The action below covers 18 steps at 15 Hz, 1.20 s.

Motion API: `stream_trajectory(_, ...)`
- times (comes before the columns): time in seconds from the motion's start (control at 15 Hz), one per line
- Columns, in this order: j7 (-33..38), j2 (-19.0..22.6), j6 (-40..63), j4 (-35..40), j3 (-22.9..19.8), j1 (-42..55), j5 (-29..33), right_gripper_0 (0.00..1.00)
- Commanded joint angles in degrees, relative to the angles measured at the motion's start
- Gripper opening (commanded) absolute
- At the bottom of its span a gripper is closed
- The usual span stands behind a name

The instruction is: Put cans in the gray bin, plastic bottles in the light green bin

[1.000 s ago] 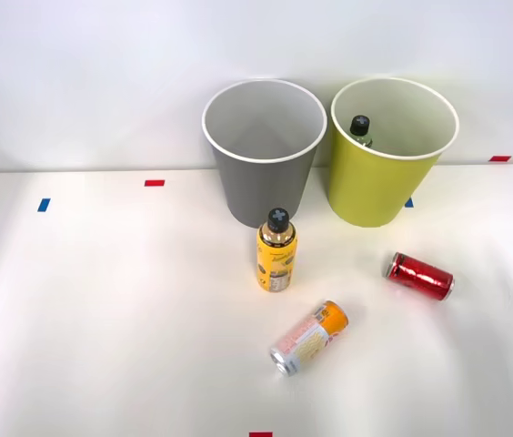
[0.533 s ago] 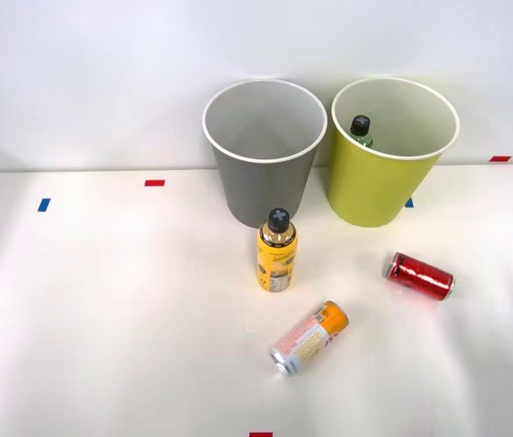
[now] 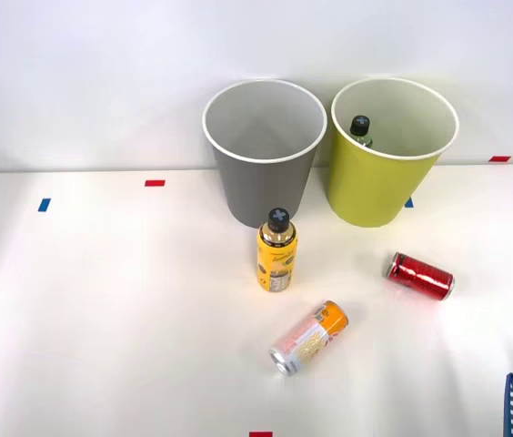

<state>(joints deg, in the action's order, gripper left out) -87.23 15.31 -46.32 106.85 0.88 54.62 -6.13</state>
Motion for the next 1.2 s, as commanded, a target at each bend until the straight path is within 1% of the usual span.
stream_trajectory(0.07,-0.5,-0.5,-8.2,-7.4,1.8,0.0,-1.5,0.90)
stream_trajectory(0.2,-1.2,-0.7,-17.8,-15.7,3.4,-0.7,-2.0,0.90)
stream_trajectory(0.27,-1.5,-0.7,-20.4,-18.3,3.7,-0.9,-2.0,0.90)
stream_trajectory(0.33,-2.0,-0.7,-22.1,-20.0,3.9,-0.9,-1.4,0.90)
stream_trajectory(0.53,-4.4,-1.8,-24.5,-23.7,4.0,-0.8,3.8,0.90)
stream_trajectory(0.6,-7.3,-2.7,-25.9,-24.9,4.0,-0.7,5.4,0.90)
stream_trajectory(0.73,-8.4,-3.3,-26.4,-25.5,5.7,0.3,5.5,0.90)
stream_trajectory(0.87,-8.0,-3.3,-26.4,-25.5,8.8,1.2,5.2,0.90)
stream_trajectory(1.0,-8.0,-3.3,-26.3,-25.7,11.7,1.7,3.1,0.90)
stream_trajectory(1.2,-8.2,-3.6,-26.3,-26.9,13.7,1.7,1.7,0.89)
